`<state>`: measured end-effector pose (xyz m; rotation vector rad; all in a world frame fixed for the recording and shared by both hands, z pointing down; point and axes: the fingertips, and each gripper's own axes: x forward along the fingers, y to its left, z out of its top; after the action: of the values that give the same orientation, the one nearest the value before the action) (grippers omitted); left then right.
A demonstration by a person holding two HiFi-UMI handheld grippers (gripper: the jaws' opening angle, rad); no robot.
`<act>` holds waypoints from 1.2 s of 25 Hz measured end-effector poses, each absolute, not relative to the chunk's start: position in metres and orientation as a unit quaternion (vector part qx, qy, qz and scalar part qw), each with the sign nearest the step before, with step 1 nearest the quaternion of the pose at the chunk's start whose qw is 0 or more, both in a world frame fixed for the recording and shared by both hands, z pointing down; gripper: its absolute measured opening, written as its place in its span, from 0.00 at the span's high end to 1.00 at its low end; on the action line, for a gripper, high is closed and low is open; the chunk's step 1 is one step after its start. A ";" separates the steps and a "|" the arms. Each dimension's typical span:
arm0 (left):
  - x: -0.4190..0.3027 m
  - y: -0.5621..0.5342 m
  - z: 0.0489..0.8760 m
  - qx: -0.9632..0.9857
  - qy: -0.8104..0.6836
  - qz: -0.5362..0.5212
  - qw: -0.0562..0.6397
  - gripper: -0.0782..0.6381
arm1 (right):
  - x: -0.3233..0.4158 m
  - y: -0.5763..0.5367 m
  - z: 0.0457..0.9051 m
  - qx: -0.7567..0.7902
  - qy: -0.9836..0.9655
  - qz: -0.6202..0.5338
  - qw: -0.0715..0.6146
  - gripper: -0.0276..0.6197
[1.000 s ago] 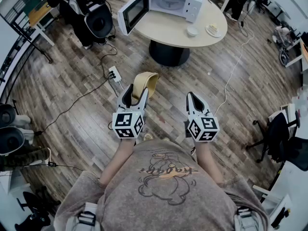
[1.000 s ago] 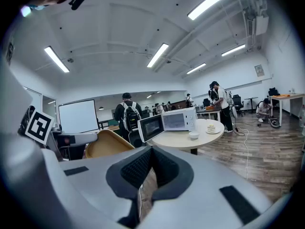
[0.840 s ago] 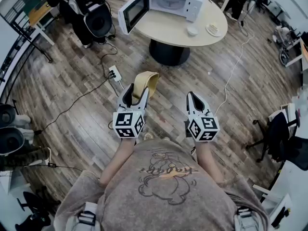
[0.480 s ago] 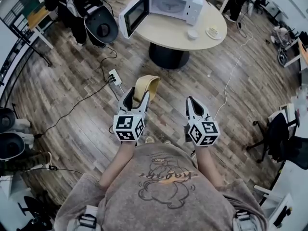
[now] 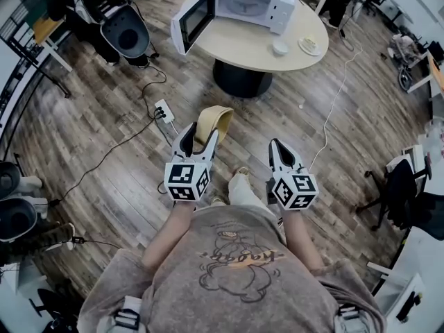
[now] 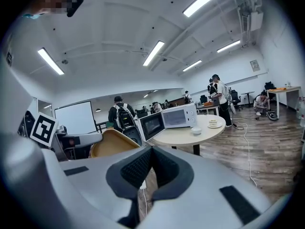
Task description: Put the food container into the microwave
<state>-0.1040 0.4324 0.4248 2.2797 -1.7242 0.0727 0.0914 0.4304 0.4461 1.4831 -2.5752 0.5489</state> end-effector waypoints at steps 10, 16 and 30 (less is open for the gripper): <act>-0.104 0.388 0.434 0.792 -0.593 0.034 0.139 0.53 | 0.080 0.389 0.460 0.480 -0.853 0.192 0.064 0.97; -0.109 0.341 0.437 0.788 -0.598 0.036 0.141 0.53 | 0.078 0.342 0.464 0.475 -0.855 0.197 0.066 0.97; -0.102 0.205 0.424 0.782 -0.608 0.043 0.135 0.53 | 0.083 0.199 0.456 0.462 -0.862 0.200 0.061 0.97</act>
<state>-0.1018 0.2051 0.4243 2.2646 -1.7607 0.1243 0.0831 0.1993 0.4563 1.3968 -2.6070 0.6043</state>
